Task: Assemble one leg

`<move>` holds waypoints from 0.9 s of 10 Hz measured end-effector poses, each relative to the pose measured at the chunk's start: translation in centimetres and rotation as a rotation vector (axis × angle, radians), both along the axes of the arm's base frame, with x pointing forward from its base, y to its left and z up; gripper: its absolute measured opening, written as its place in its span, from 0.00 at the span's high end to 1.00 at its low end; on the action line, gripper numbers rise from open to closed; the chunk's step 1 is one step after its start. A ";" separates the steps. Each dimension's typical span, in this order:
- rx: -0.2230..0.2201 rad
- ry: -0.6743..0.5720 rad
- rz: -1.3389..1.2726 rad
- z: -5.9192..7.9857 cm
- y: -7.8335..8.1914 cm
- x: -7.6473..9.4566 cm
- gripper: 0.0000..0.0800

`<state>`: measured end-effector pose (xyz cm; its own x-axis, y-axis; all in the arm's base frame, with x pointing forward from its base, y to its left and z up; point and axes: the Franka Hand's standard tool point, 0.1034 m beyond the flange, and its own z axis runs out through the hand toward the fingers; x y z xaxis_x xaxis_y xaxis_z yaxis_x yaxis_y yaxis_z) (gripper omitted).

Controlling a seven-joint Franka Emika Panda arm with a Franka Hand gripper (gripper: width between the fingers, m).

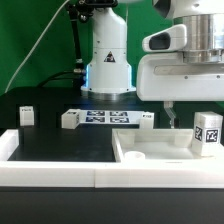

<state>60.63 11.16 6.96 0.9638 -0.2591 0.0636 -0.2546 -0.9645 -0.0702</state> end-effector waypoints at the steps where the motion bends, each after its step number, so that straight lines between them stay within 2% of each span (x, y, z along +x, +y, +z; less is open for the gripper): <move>1: -0.018 0.009 0.069 -0.1 0.1 -0.2 0.19; 4: -0.033 -0.011 0.310 0.8 0.4 0.4 0.19; 5: -0.035 -0.009 0.339 0.6 0.3 0.3 0.19; 6: -0.034 -0.008 0.334 0.5 0.3 0.3 0.24; 7: -0.034 -0.008 0.334 0.5 0.3 0.3 0.42; 8: -0.034 -0.007 0.334 0.5 0.3 0.3 0.42; 9: -0.034 -0.007 0.334 0.5 0.3 0.3 0.59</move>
Offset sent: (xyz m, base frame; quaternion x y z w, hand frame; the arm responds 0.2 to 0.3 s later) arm 0.0086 0.0173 0.0209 0.0281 0.0286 -0.1591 0.9864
